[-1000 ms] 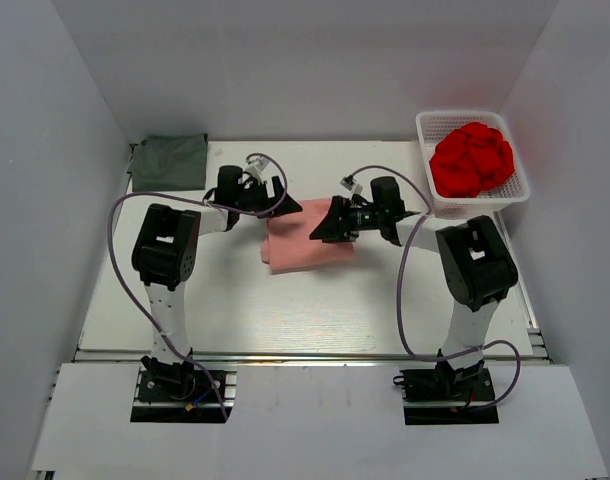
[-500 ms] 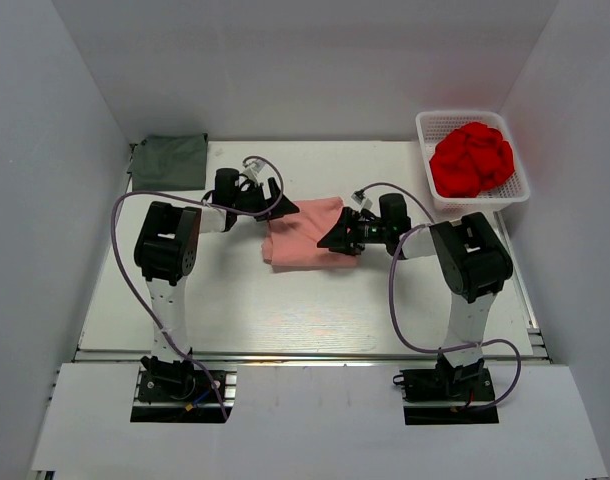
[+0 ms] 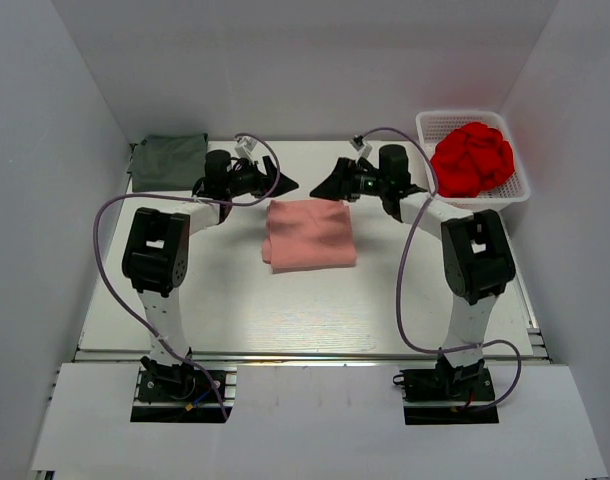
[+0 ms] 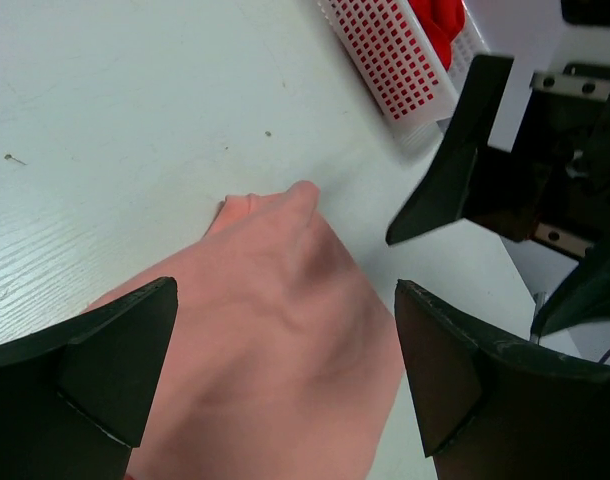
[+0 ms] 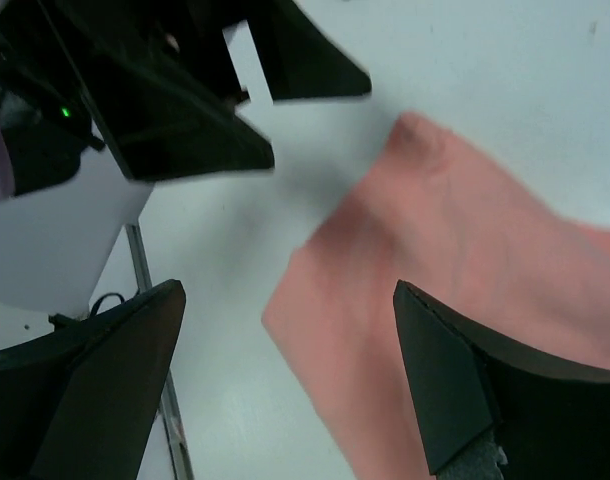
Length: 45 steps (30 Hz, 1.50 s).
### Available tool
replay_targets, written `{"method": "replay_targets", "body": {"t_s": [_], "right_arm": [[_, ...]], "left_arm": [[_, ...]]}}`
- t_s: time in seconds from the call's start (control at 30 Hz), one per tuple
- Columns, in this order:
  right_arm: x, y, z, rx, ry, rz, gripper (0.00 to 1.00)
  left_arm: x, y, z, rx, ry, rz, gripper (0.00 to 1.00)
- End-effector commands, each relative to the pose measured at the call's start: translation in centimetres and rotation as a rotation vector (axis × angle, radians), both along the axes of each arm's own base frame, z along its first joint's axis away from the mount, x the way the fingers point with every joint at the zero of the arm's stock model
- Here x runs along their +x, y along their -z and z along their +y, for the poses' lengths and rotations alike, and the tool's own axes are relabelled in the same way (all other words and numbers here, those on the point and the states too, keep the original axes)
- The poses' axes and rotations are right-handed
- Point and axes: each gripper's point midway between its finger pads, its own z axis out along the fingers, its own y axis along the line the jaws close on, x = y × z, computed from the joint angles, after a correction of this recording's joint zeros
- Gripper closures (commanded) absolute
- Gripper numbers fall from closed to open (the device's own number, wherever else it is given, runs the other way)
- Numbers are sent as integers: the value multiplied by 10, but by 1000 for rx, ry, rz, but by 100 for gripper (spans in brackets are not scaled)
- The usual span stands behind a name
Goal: Fold and stack the t-shirts
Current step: Smooth out wrinkles on the folded tshirt
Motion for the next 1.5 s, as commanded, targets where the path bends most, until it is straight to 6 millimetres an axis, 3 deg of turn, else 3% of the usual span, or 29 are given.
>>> {"method": "replay_targets", "body": {"t_s": [0.0, 0.03, 0.07, 0.13, 0.17, 0.23, 0.37, 0.57, 0.6, 0.7, 0.73, 0.77, 0.8, 0.83, 0.87, 0.9, 0.93, 0.97, 1.0, 1.03, 1.1, 1.13, 1.2, 1.23, 1.27, 1.33, 1.37, 1.4, 1.47], "right_arm": [[26, -1, 9, 46, -6, -9, 10], [34, 14, 9, 38, 8, 12, 10], [46, 15, 13, 40, 20, 1, 10], [62, 29, 11, 26, 60, 22, 10], [69, 46, 11, 18, 74, 58, 10], [78, 57, 7, 20, 102, 86, 10], [87, 104, -8, -3, 169, 182, 10], [82, 129, -28, 25, 175, 249, 10], [82, 124, -30, 24, 172, 239, 10], [75, 103, -24, 22, 83, 171, 10], [79, 82, -21, 5, 57, 104, 10], [81, 76, -22, -11, 57, 82, 10], [76, 47, -20, -42, 43, 18, 10], [74, 38, -20, -61, 36, -31, 10], [63, 13, -25, -81, 41, -100, 10], [68, 15, -27, -96, 70, -102, 10], [56, -17, -31, -94, 82, -169, 10], [52, -22, -34, -104, 98, -183, 10], [47, -11, -41, -148, 132, -183, 10], [35, -31, -45, -147, 139, -220, 10], [18, -19, -48, -197, 148, -199, 10], [-1, -18, -54, -204, 149, -197, 10], [-10, -17, -55, -219, 182, -214, 10], [-14, -27, -59, -220, 209, -244, 10], [-26, -15, -65, -240, 218, -223, 10], [-32, -11, -77, -285, 279, -211, 10], [-39, -18, -83, -286, 296, -227, 10], [-44, -9, -86, -304, 302, -213, 10], [-49, -11, -95, -317, 340, -226, 10]], "left_arm": [[5, 2, -2, -12, 16, -8, 0], [8, 5, -3, -16, 14, 3, 0], [11, 10, -3, -15, 14, 10, 0], [18, 30, -1, -11, 18, 48, 0], [16, 39, -2, -16, 24, 77, 0], [21, 50, 3, -13, 13, 95, 0], [20, 85, 14, 35, -37, 183, 0], [12, 112, 27, 51, -67, 254, 0], [11, 112, 31, 33, -67, 248, 0], [16, 82, 25, -9, -37, 166, 0], [20, 70, 25, -14, -36, 137, 0], [29, 43, 23, -22, -35, 90, 0], [32, 31, 18, 7, -25, 40, 0], [32, 28, 20, 37, -31, 62, 0], [40, -2, 19, 66, -63, 0, 0], [39, -12, 18, 93, -73, -15, 0], [38, -19, 23, 127, -93, -31, 0], [34, -14, 34, 175, -152, 7, 0], [23, -44, 35, 188, -169, -48, 0], [8, -34, 37, 219, -186, -23, 0], [-5, -42, 45, 256, -262, -34, 0], [-18, -49, 49, 275, -297, -40, 0], [-38, -39, 46, 332, -305, 29, 0], [-45, -28, 50, 373, -331, 62, 0], [-59, -14, 53, 407, -331, 128, 0], [-70, -4, 47, 442, -323, 171, 0], [-74, 6, 46, 463, -325, 207, 0], [-80, 21, 45, 496, -316, 248, 0], [-82, 34, 44, 516, -331, 288, 0]]}}
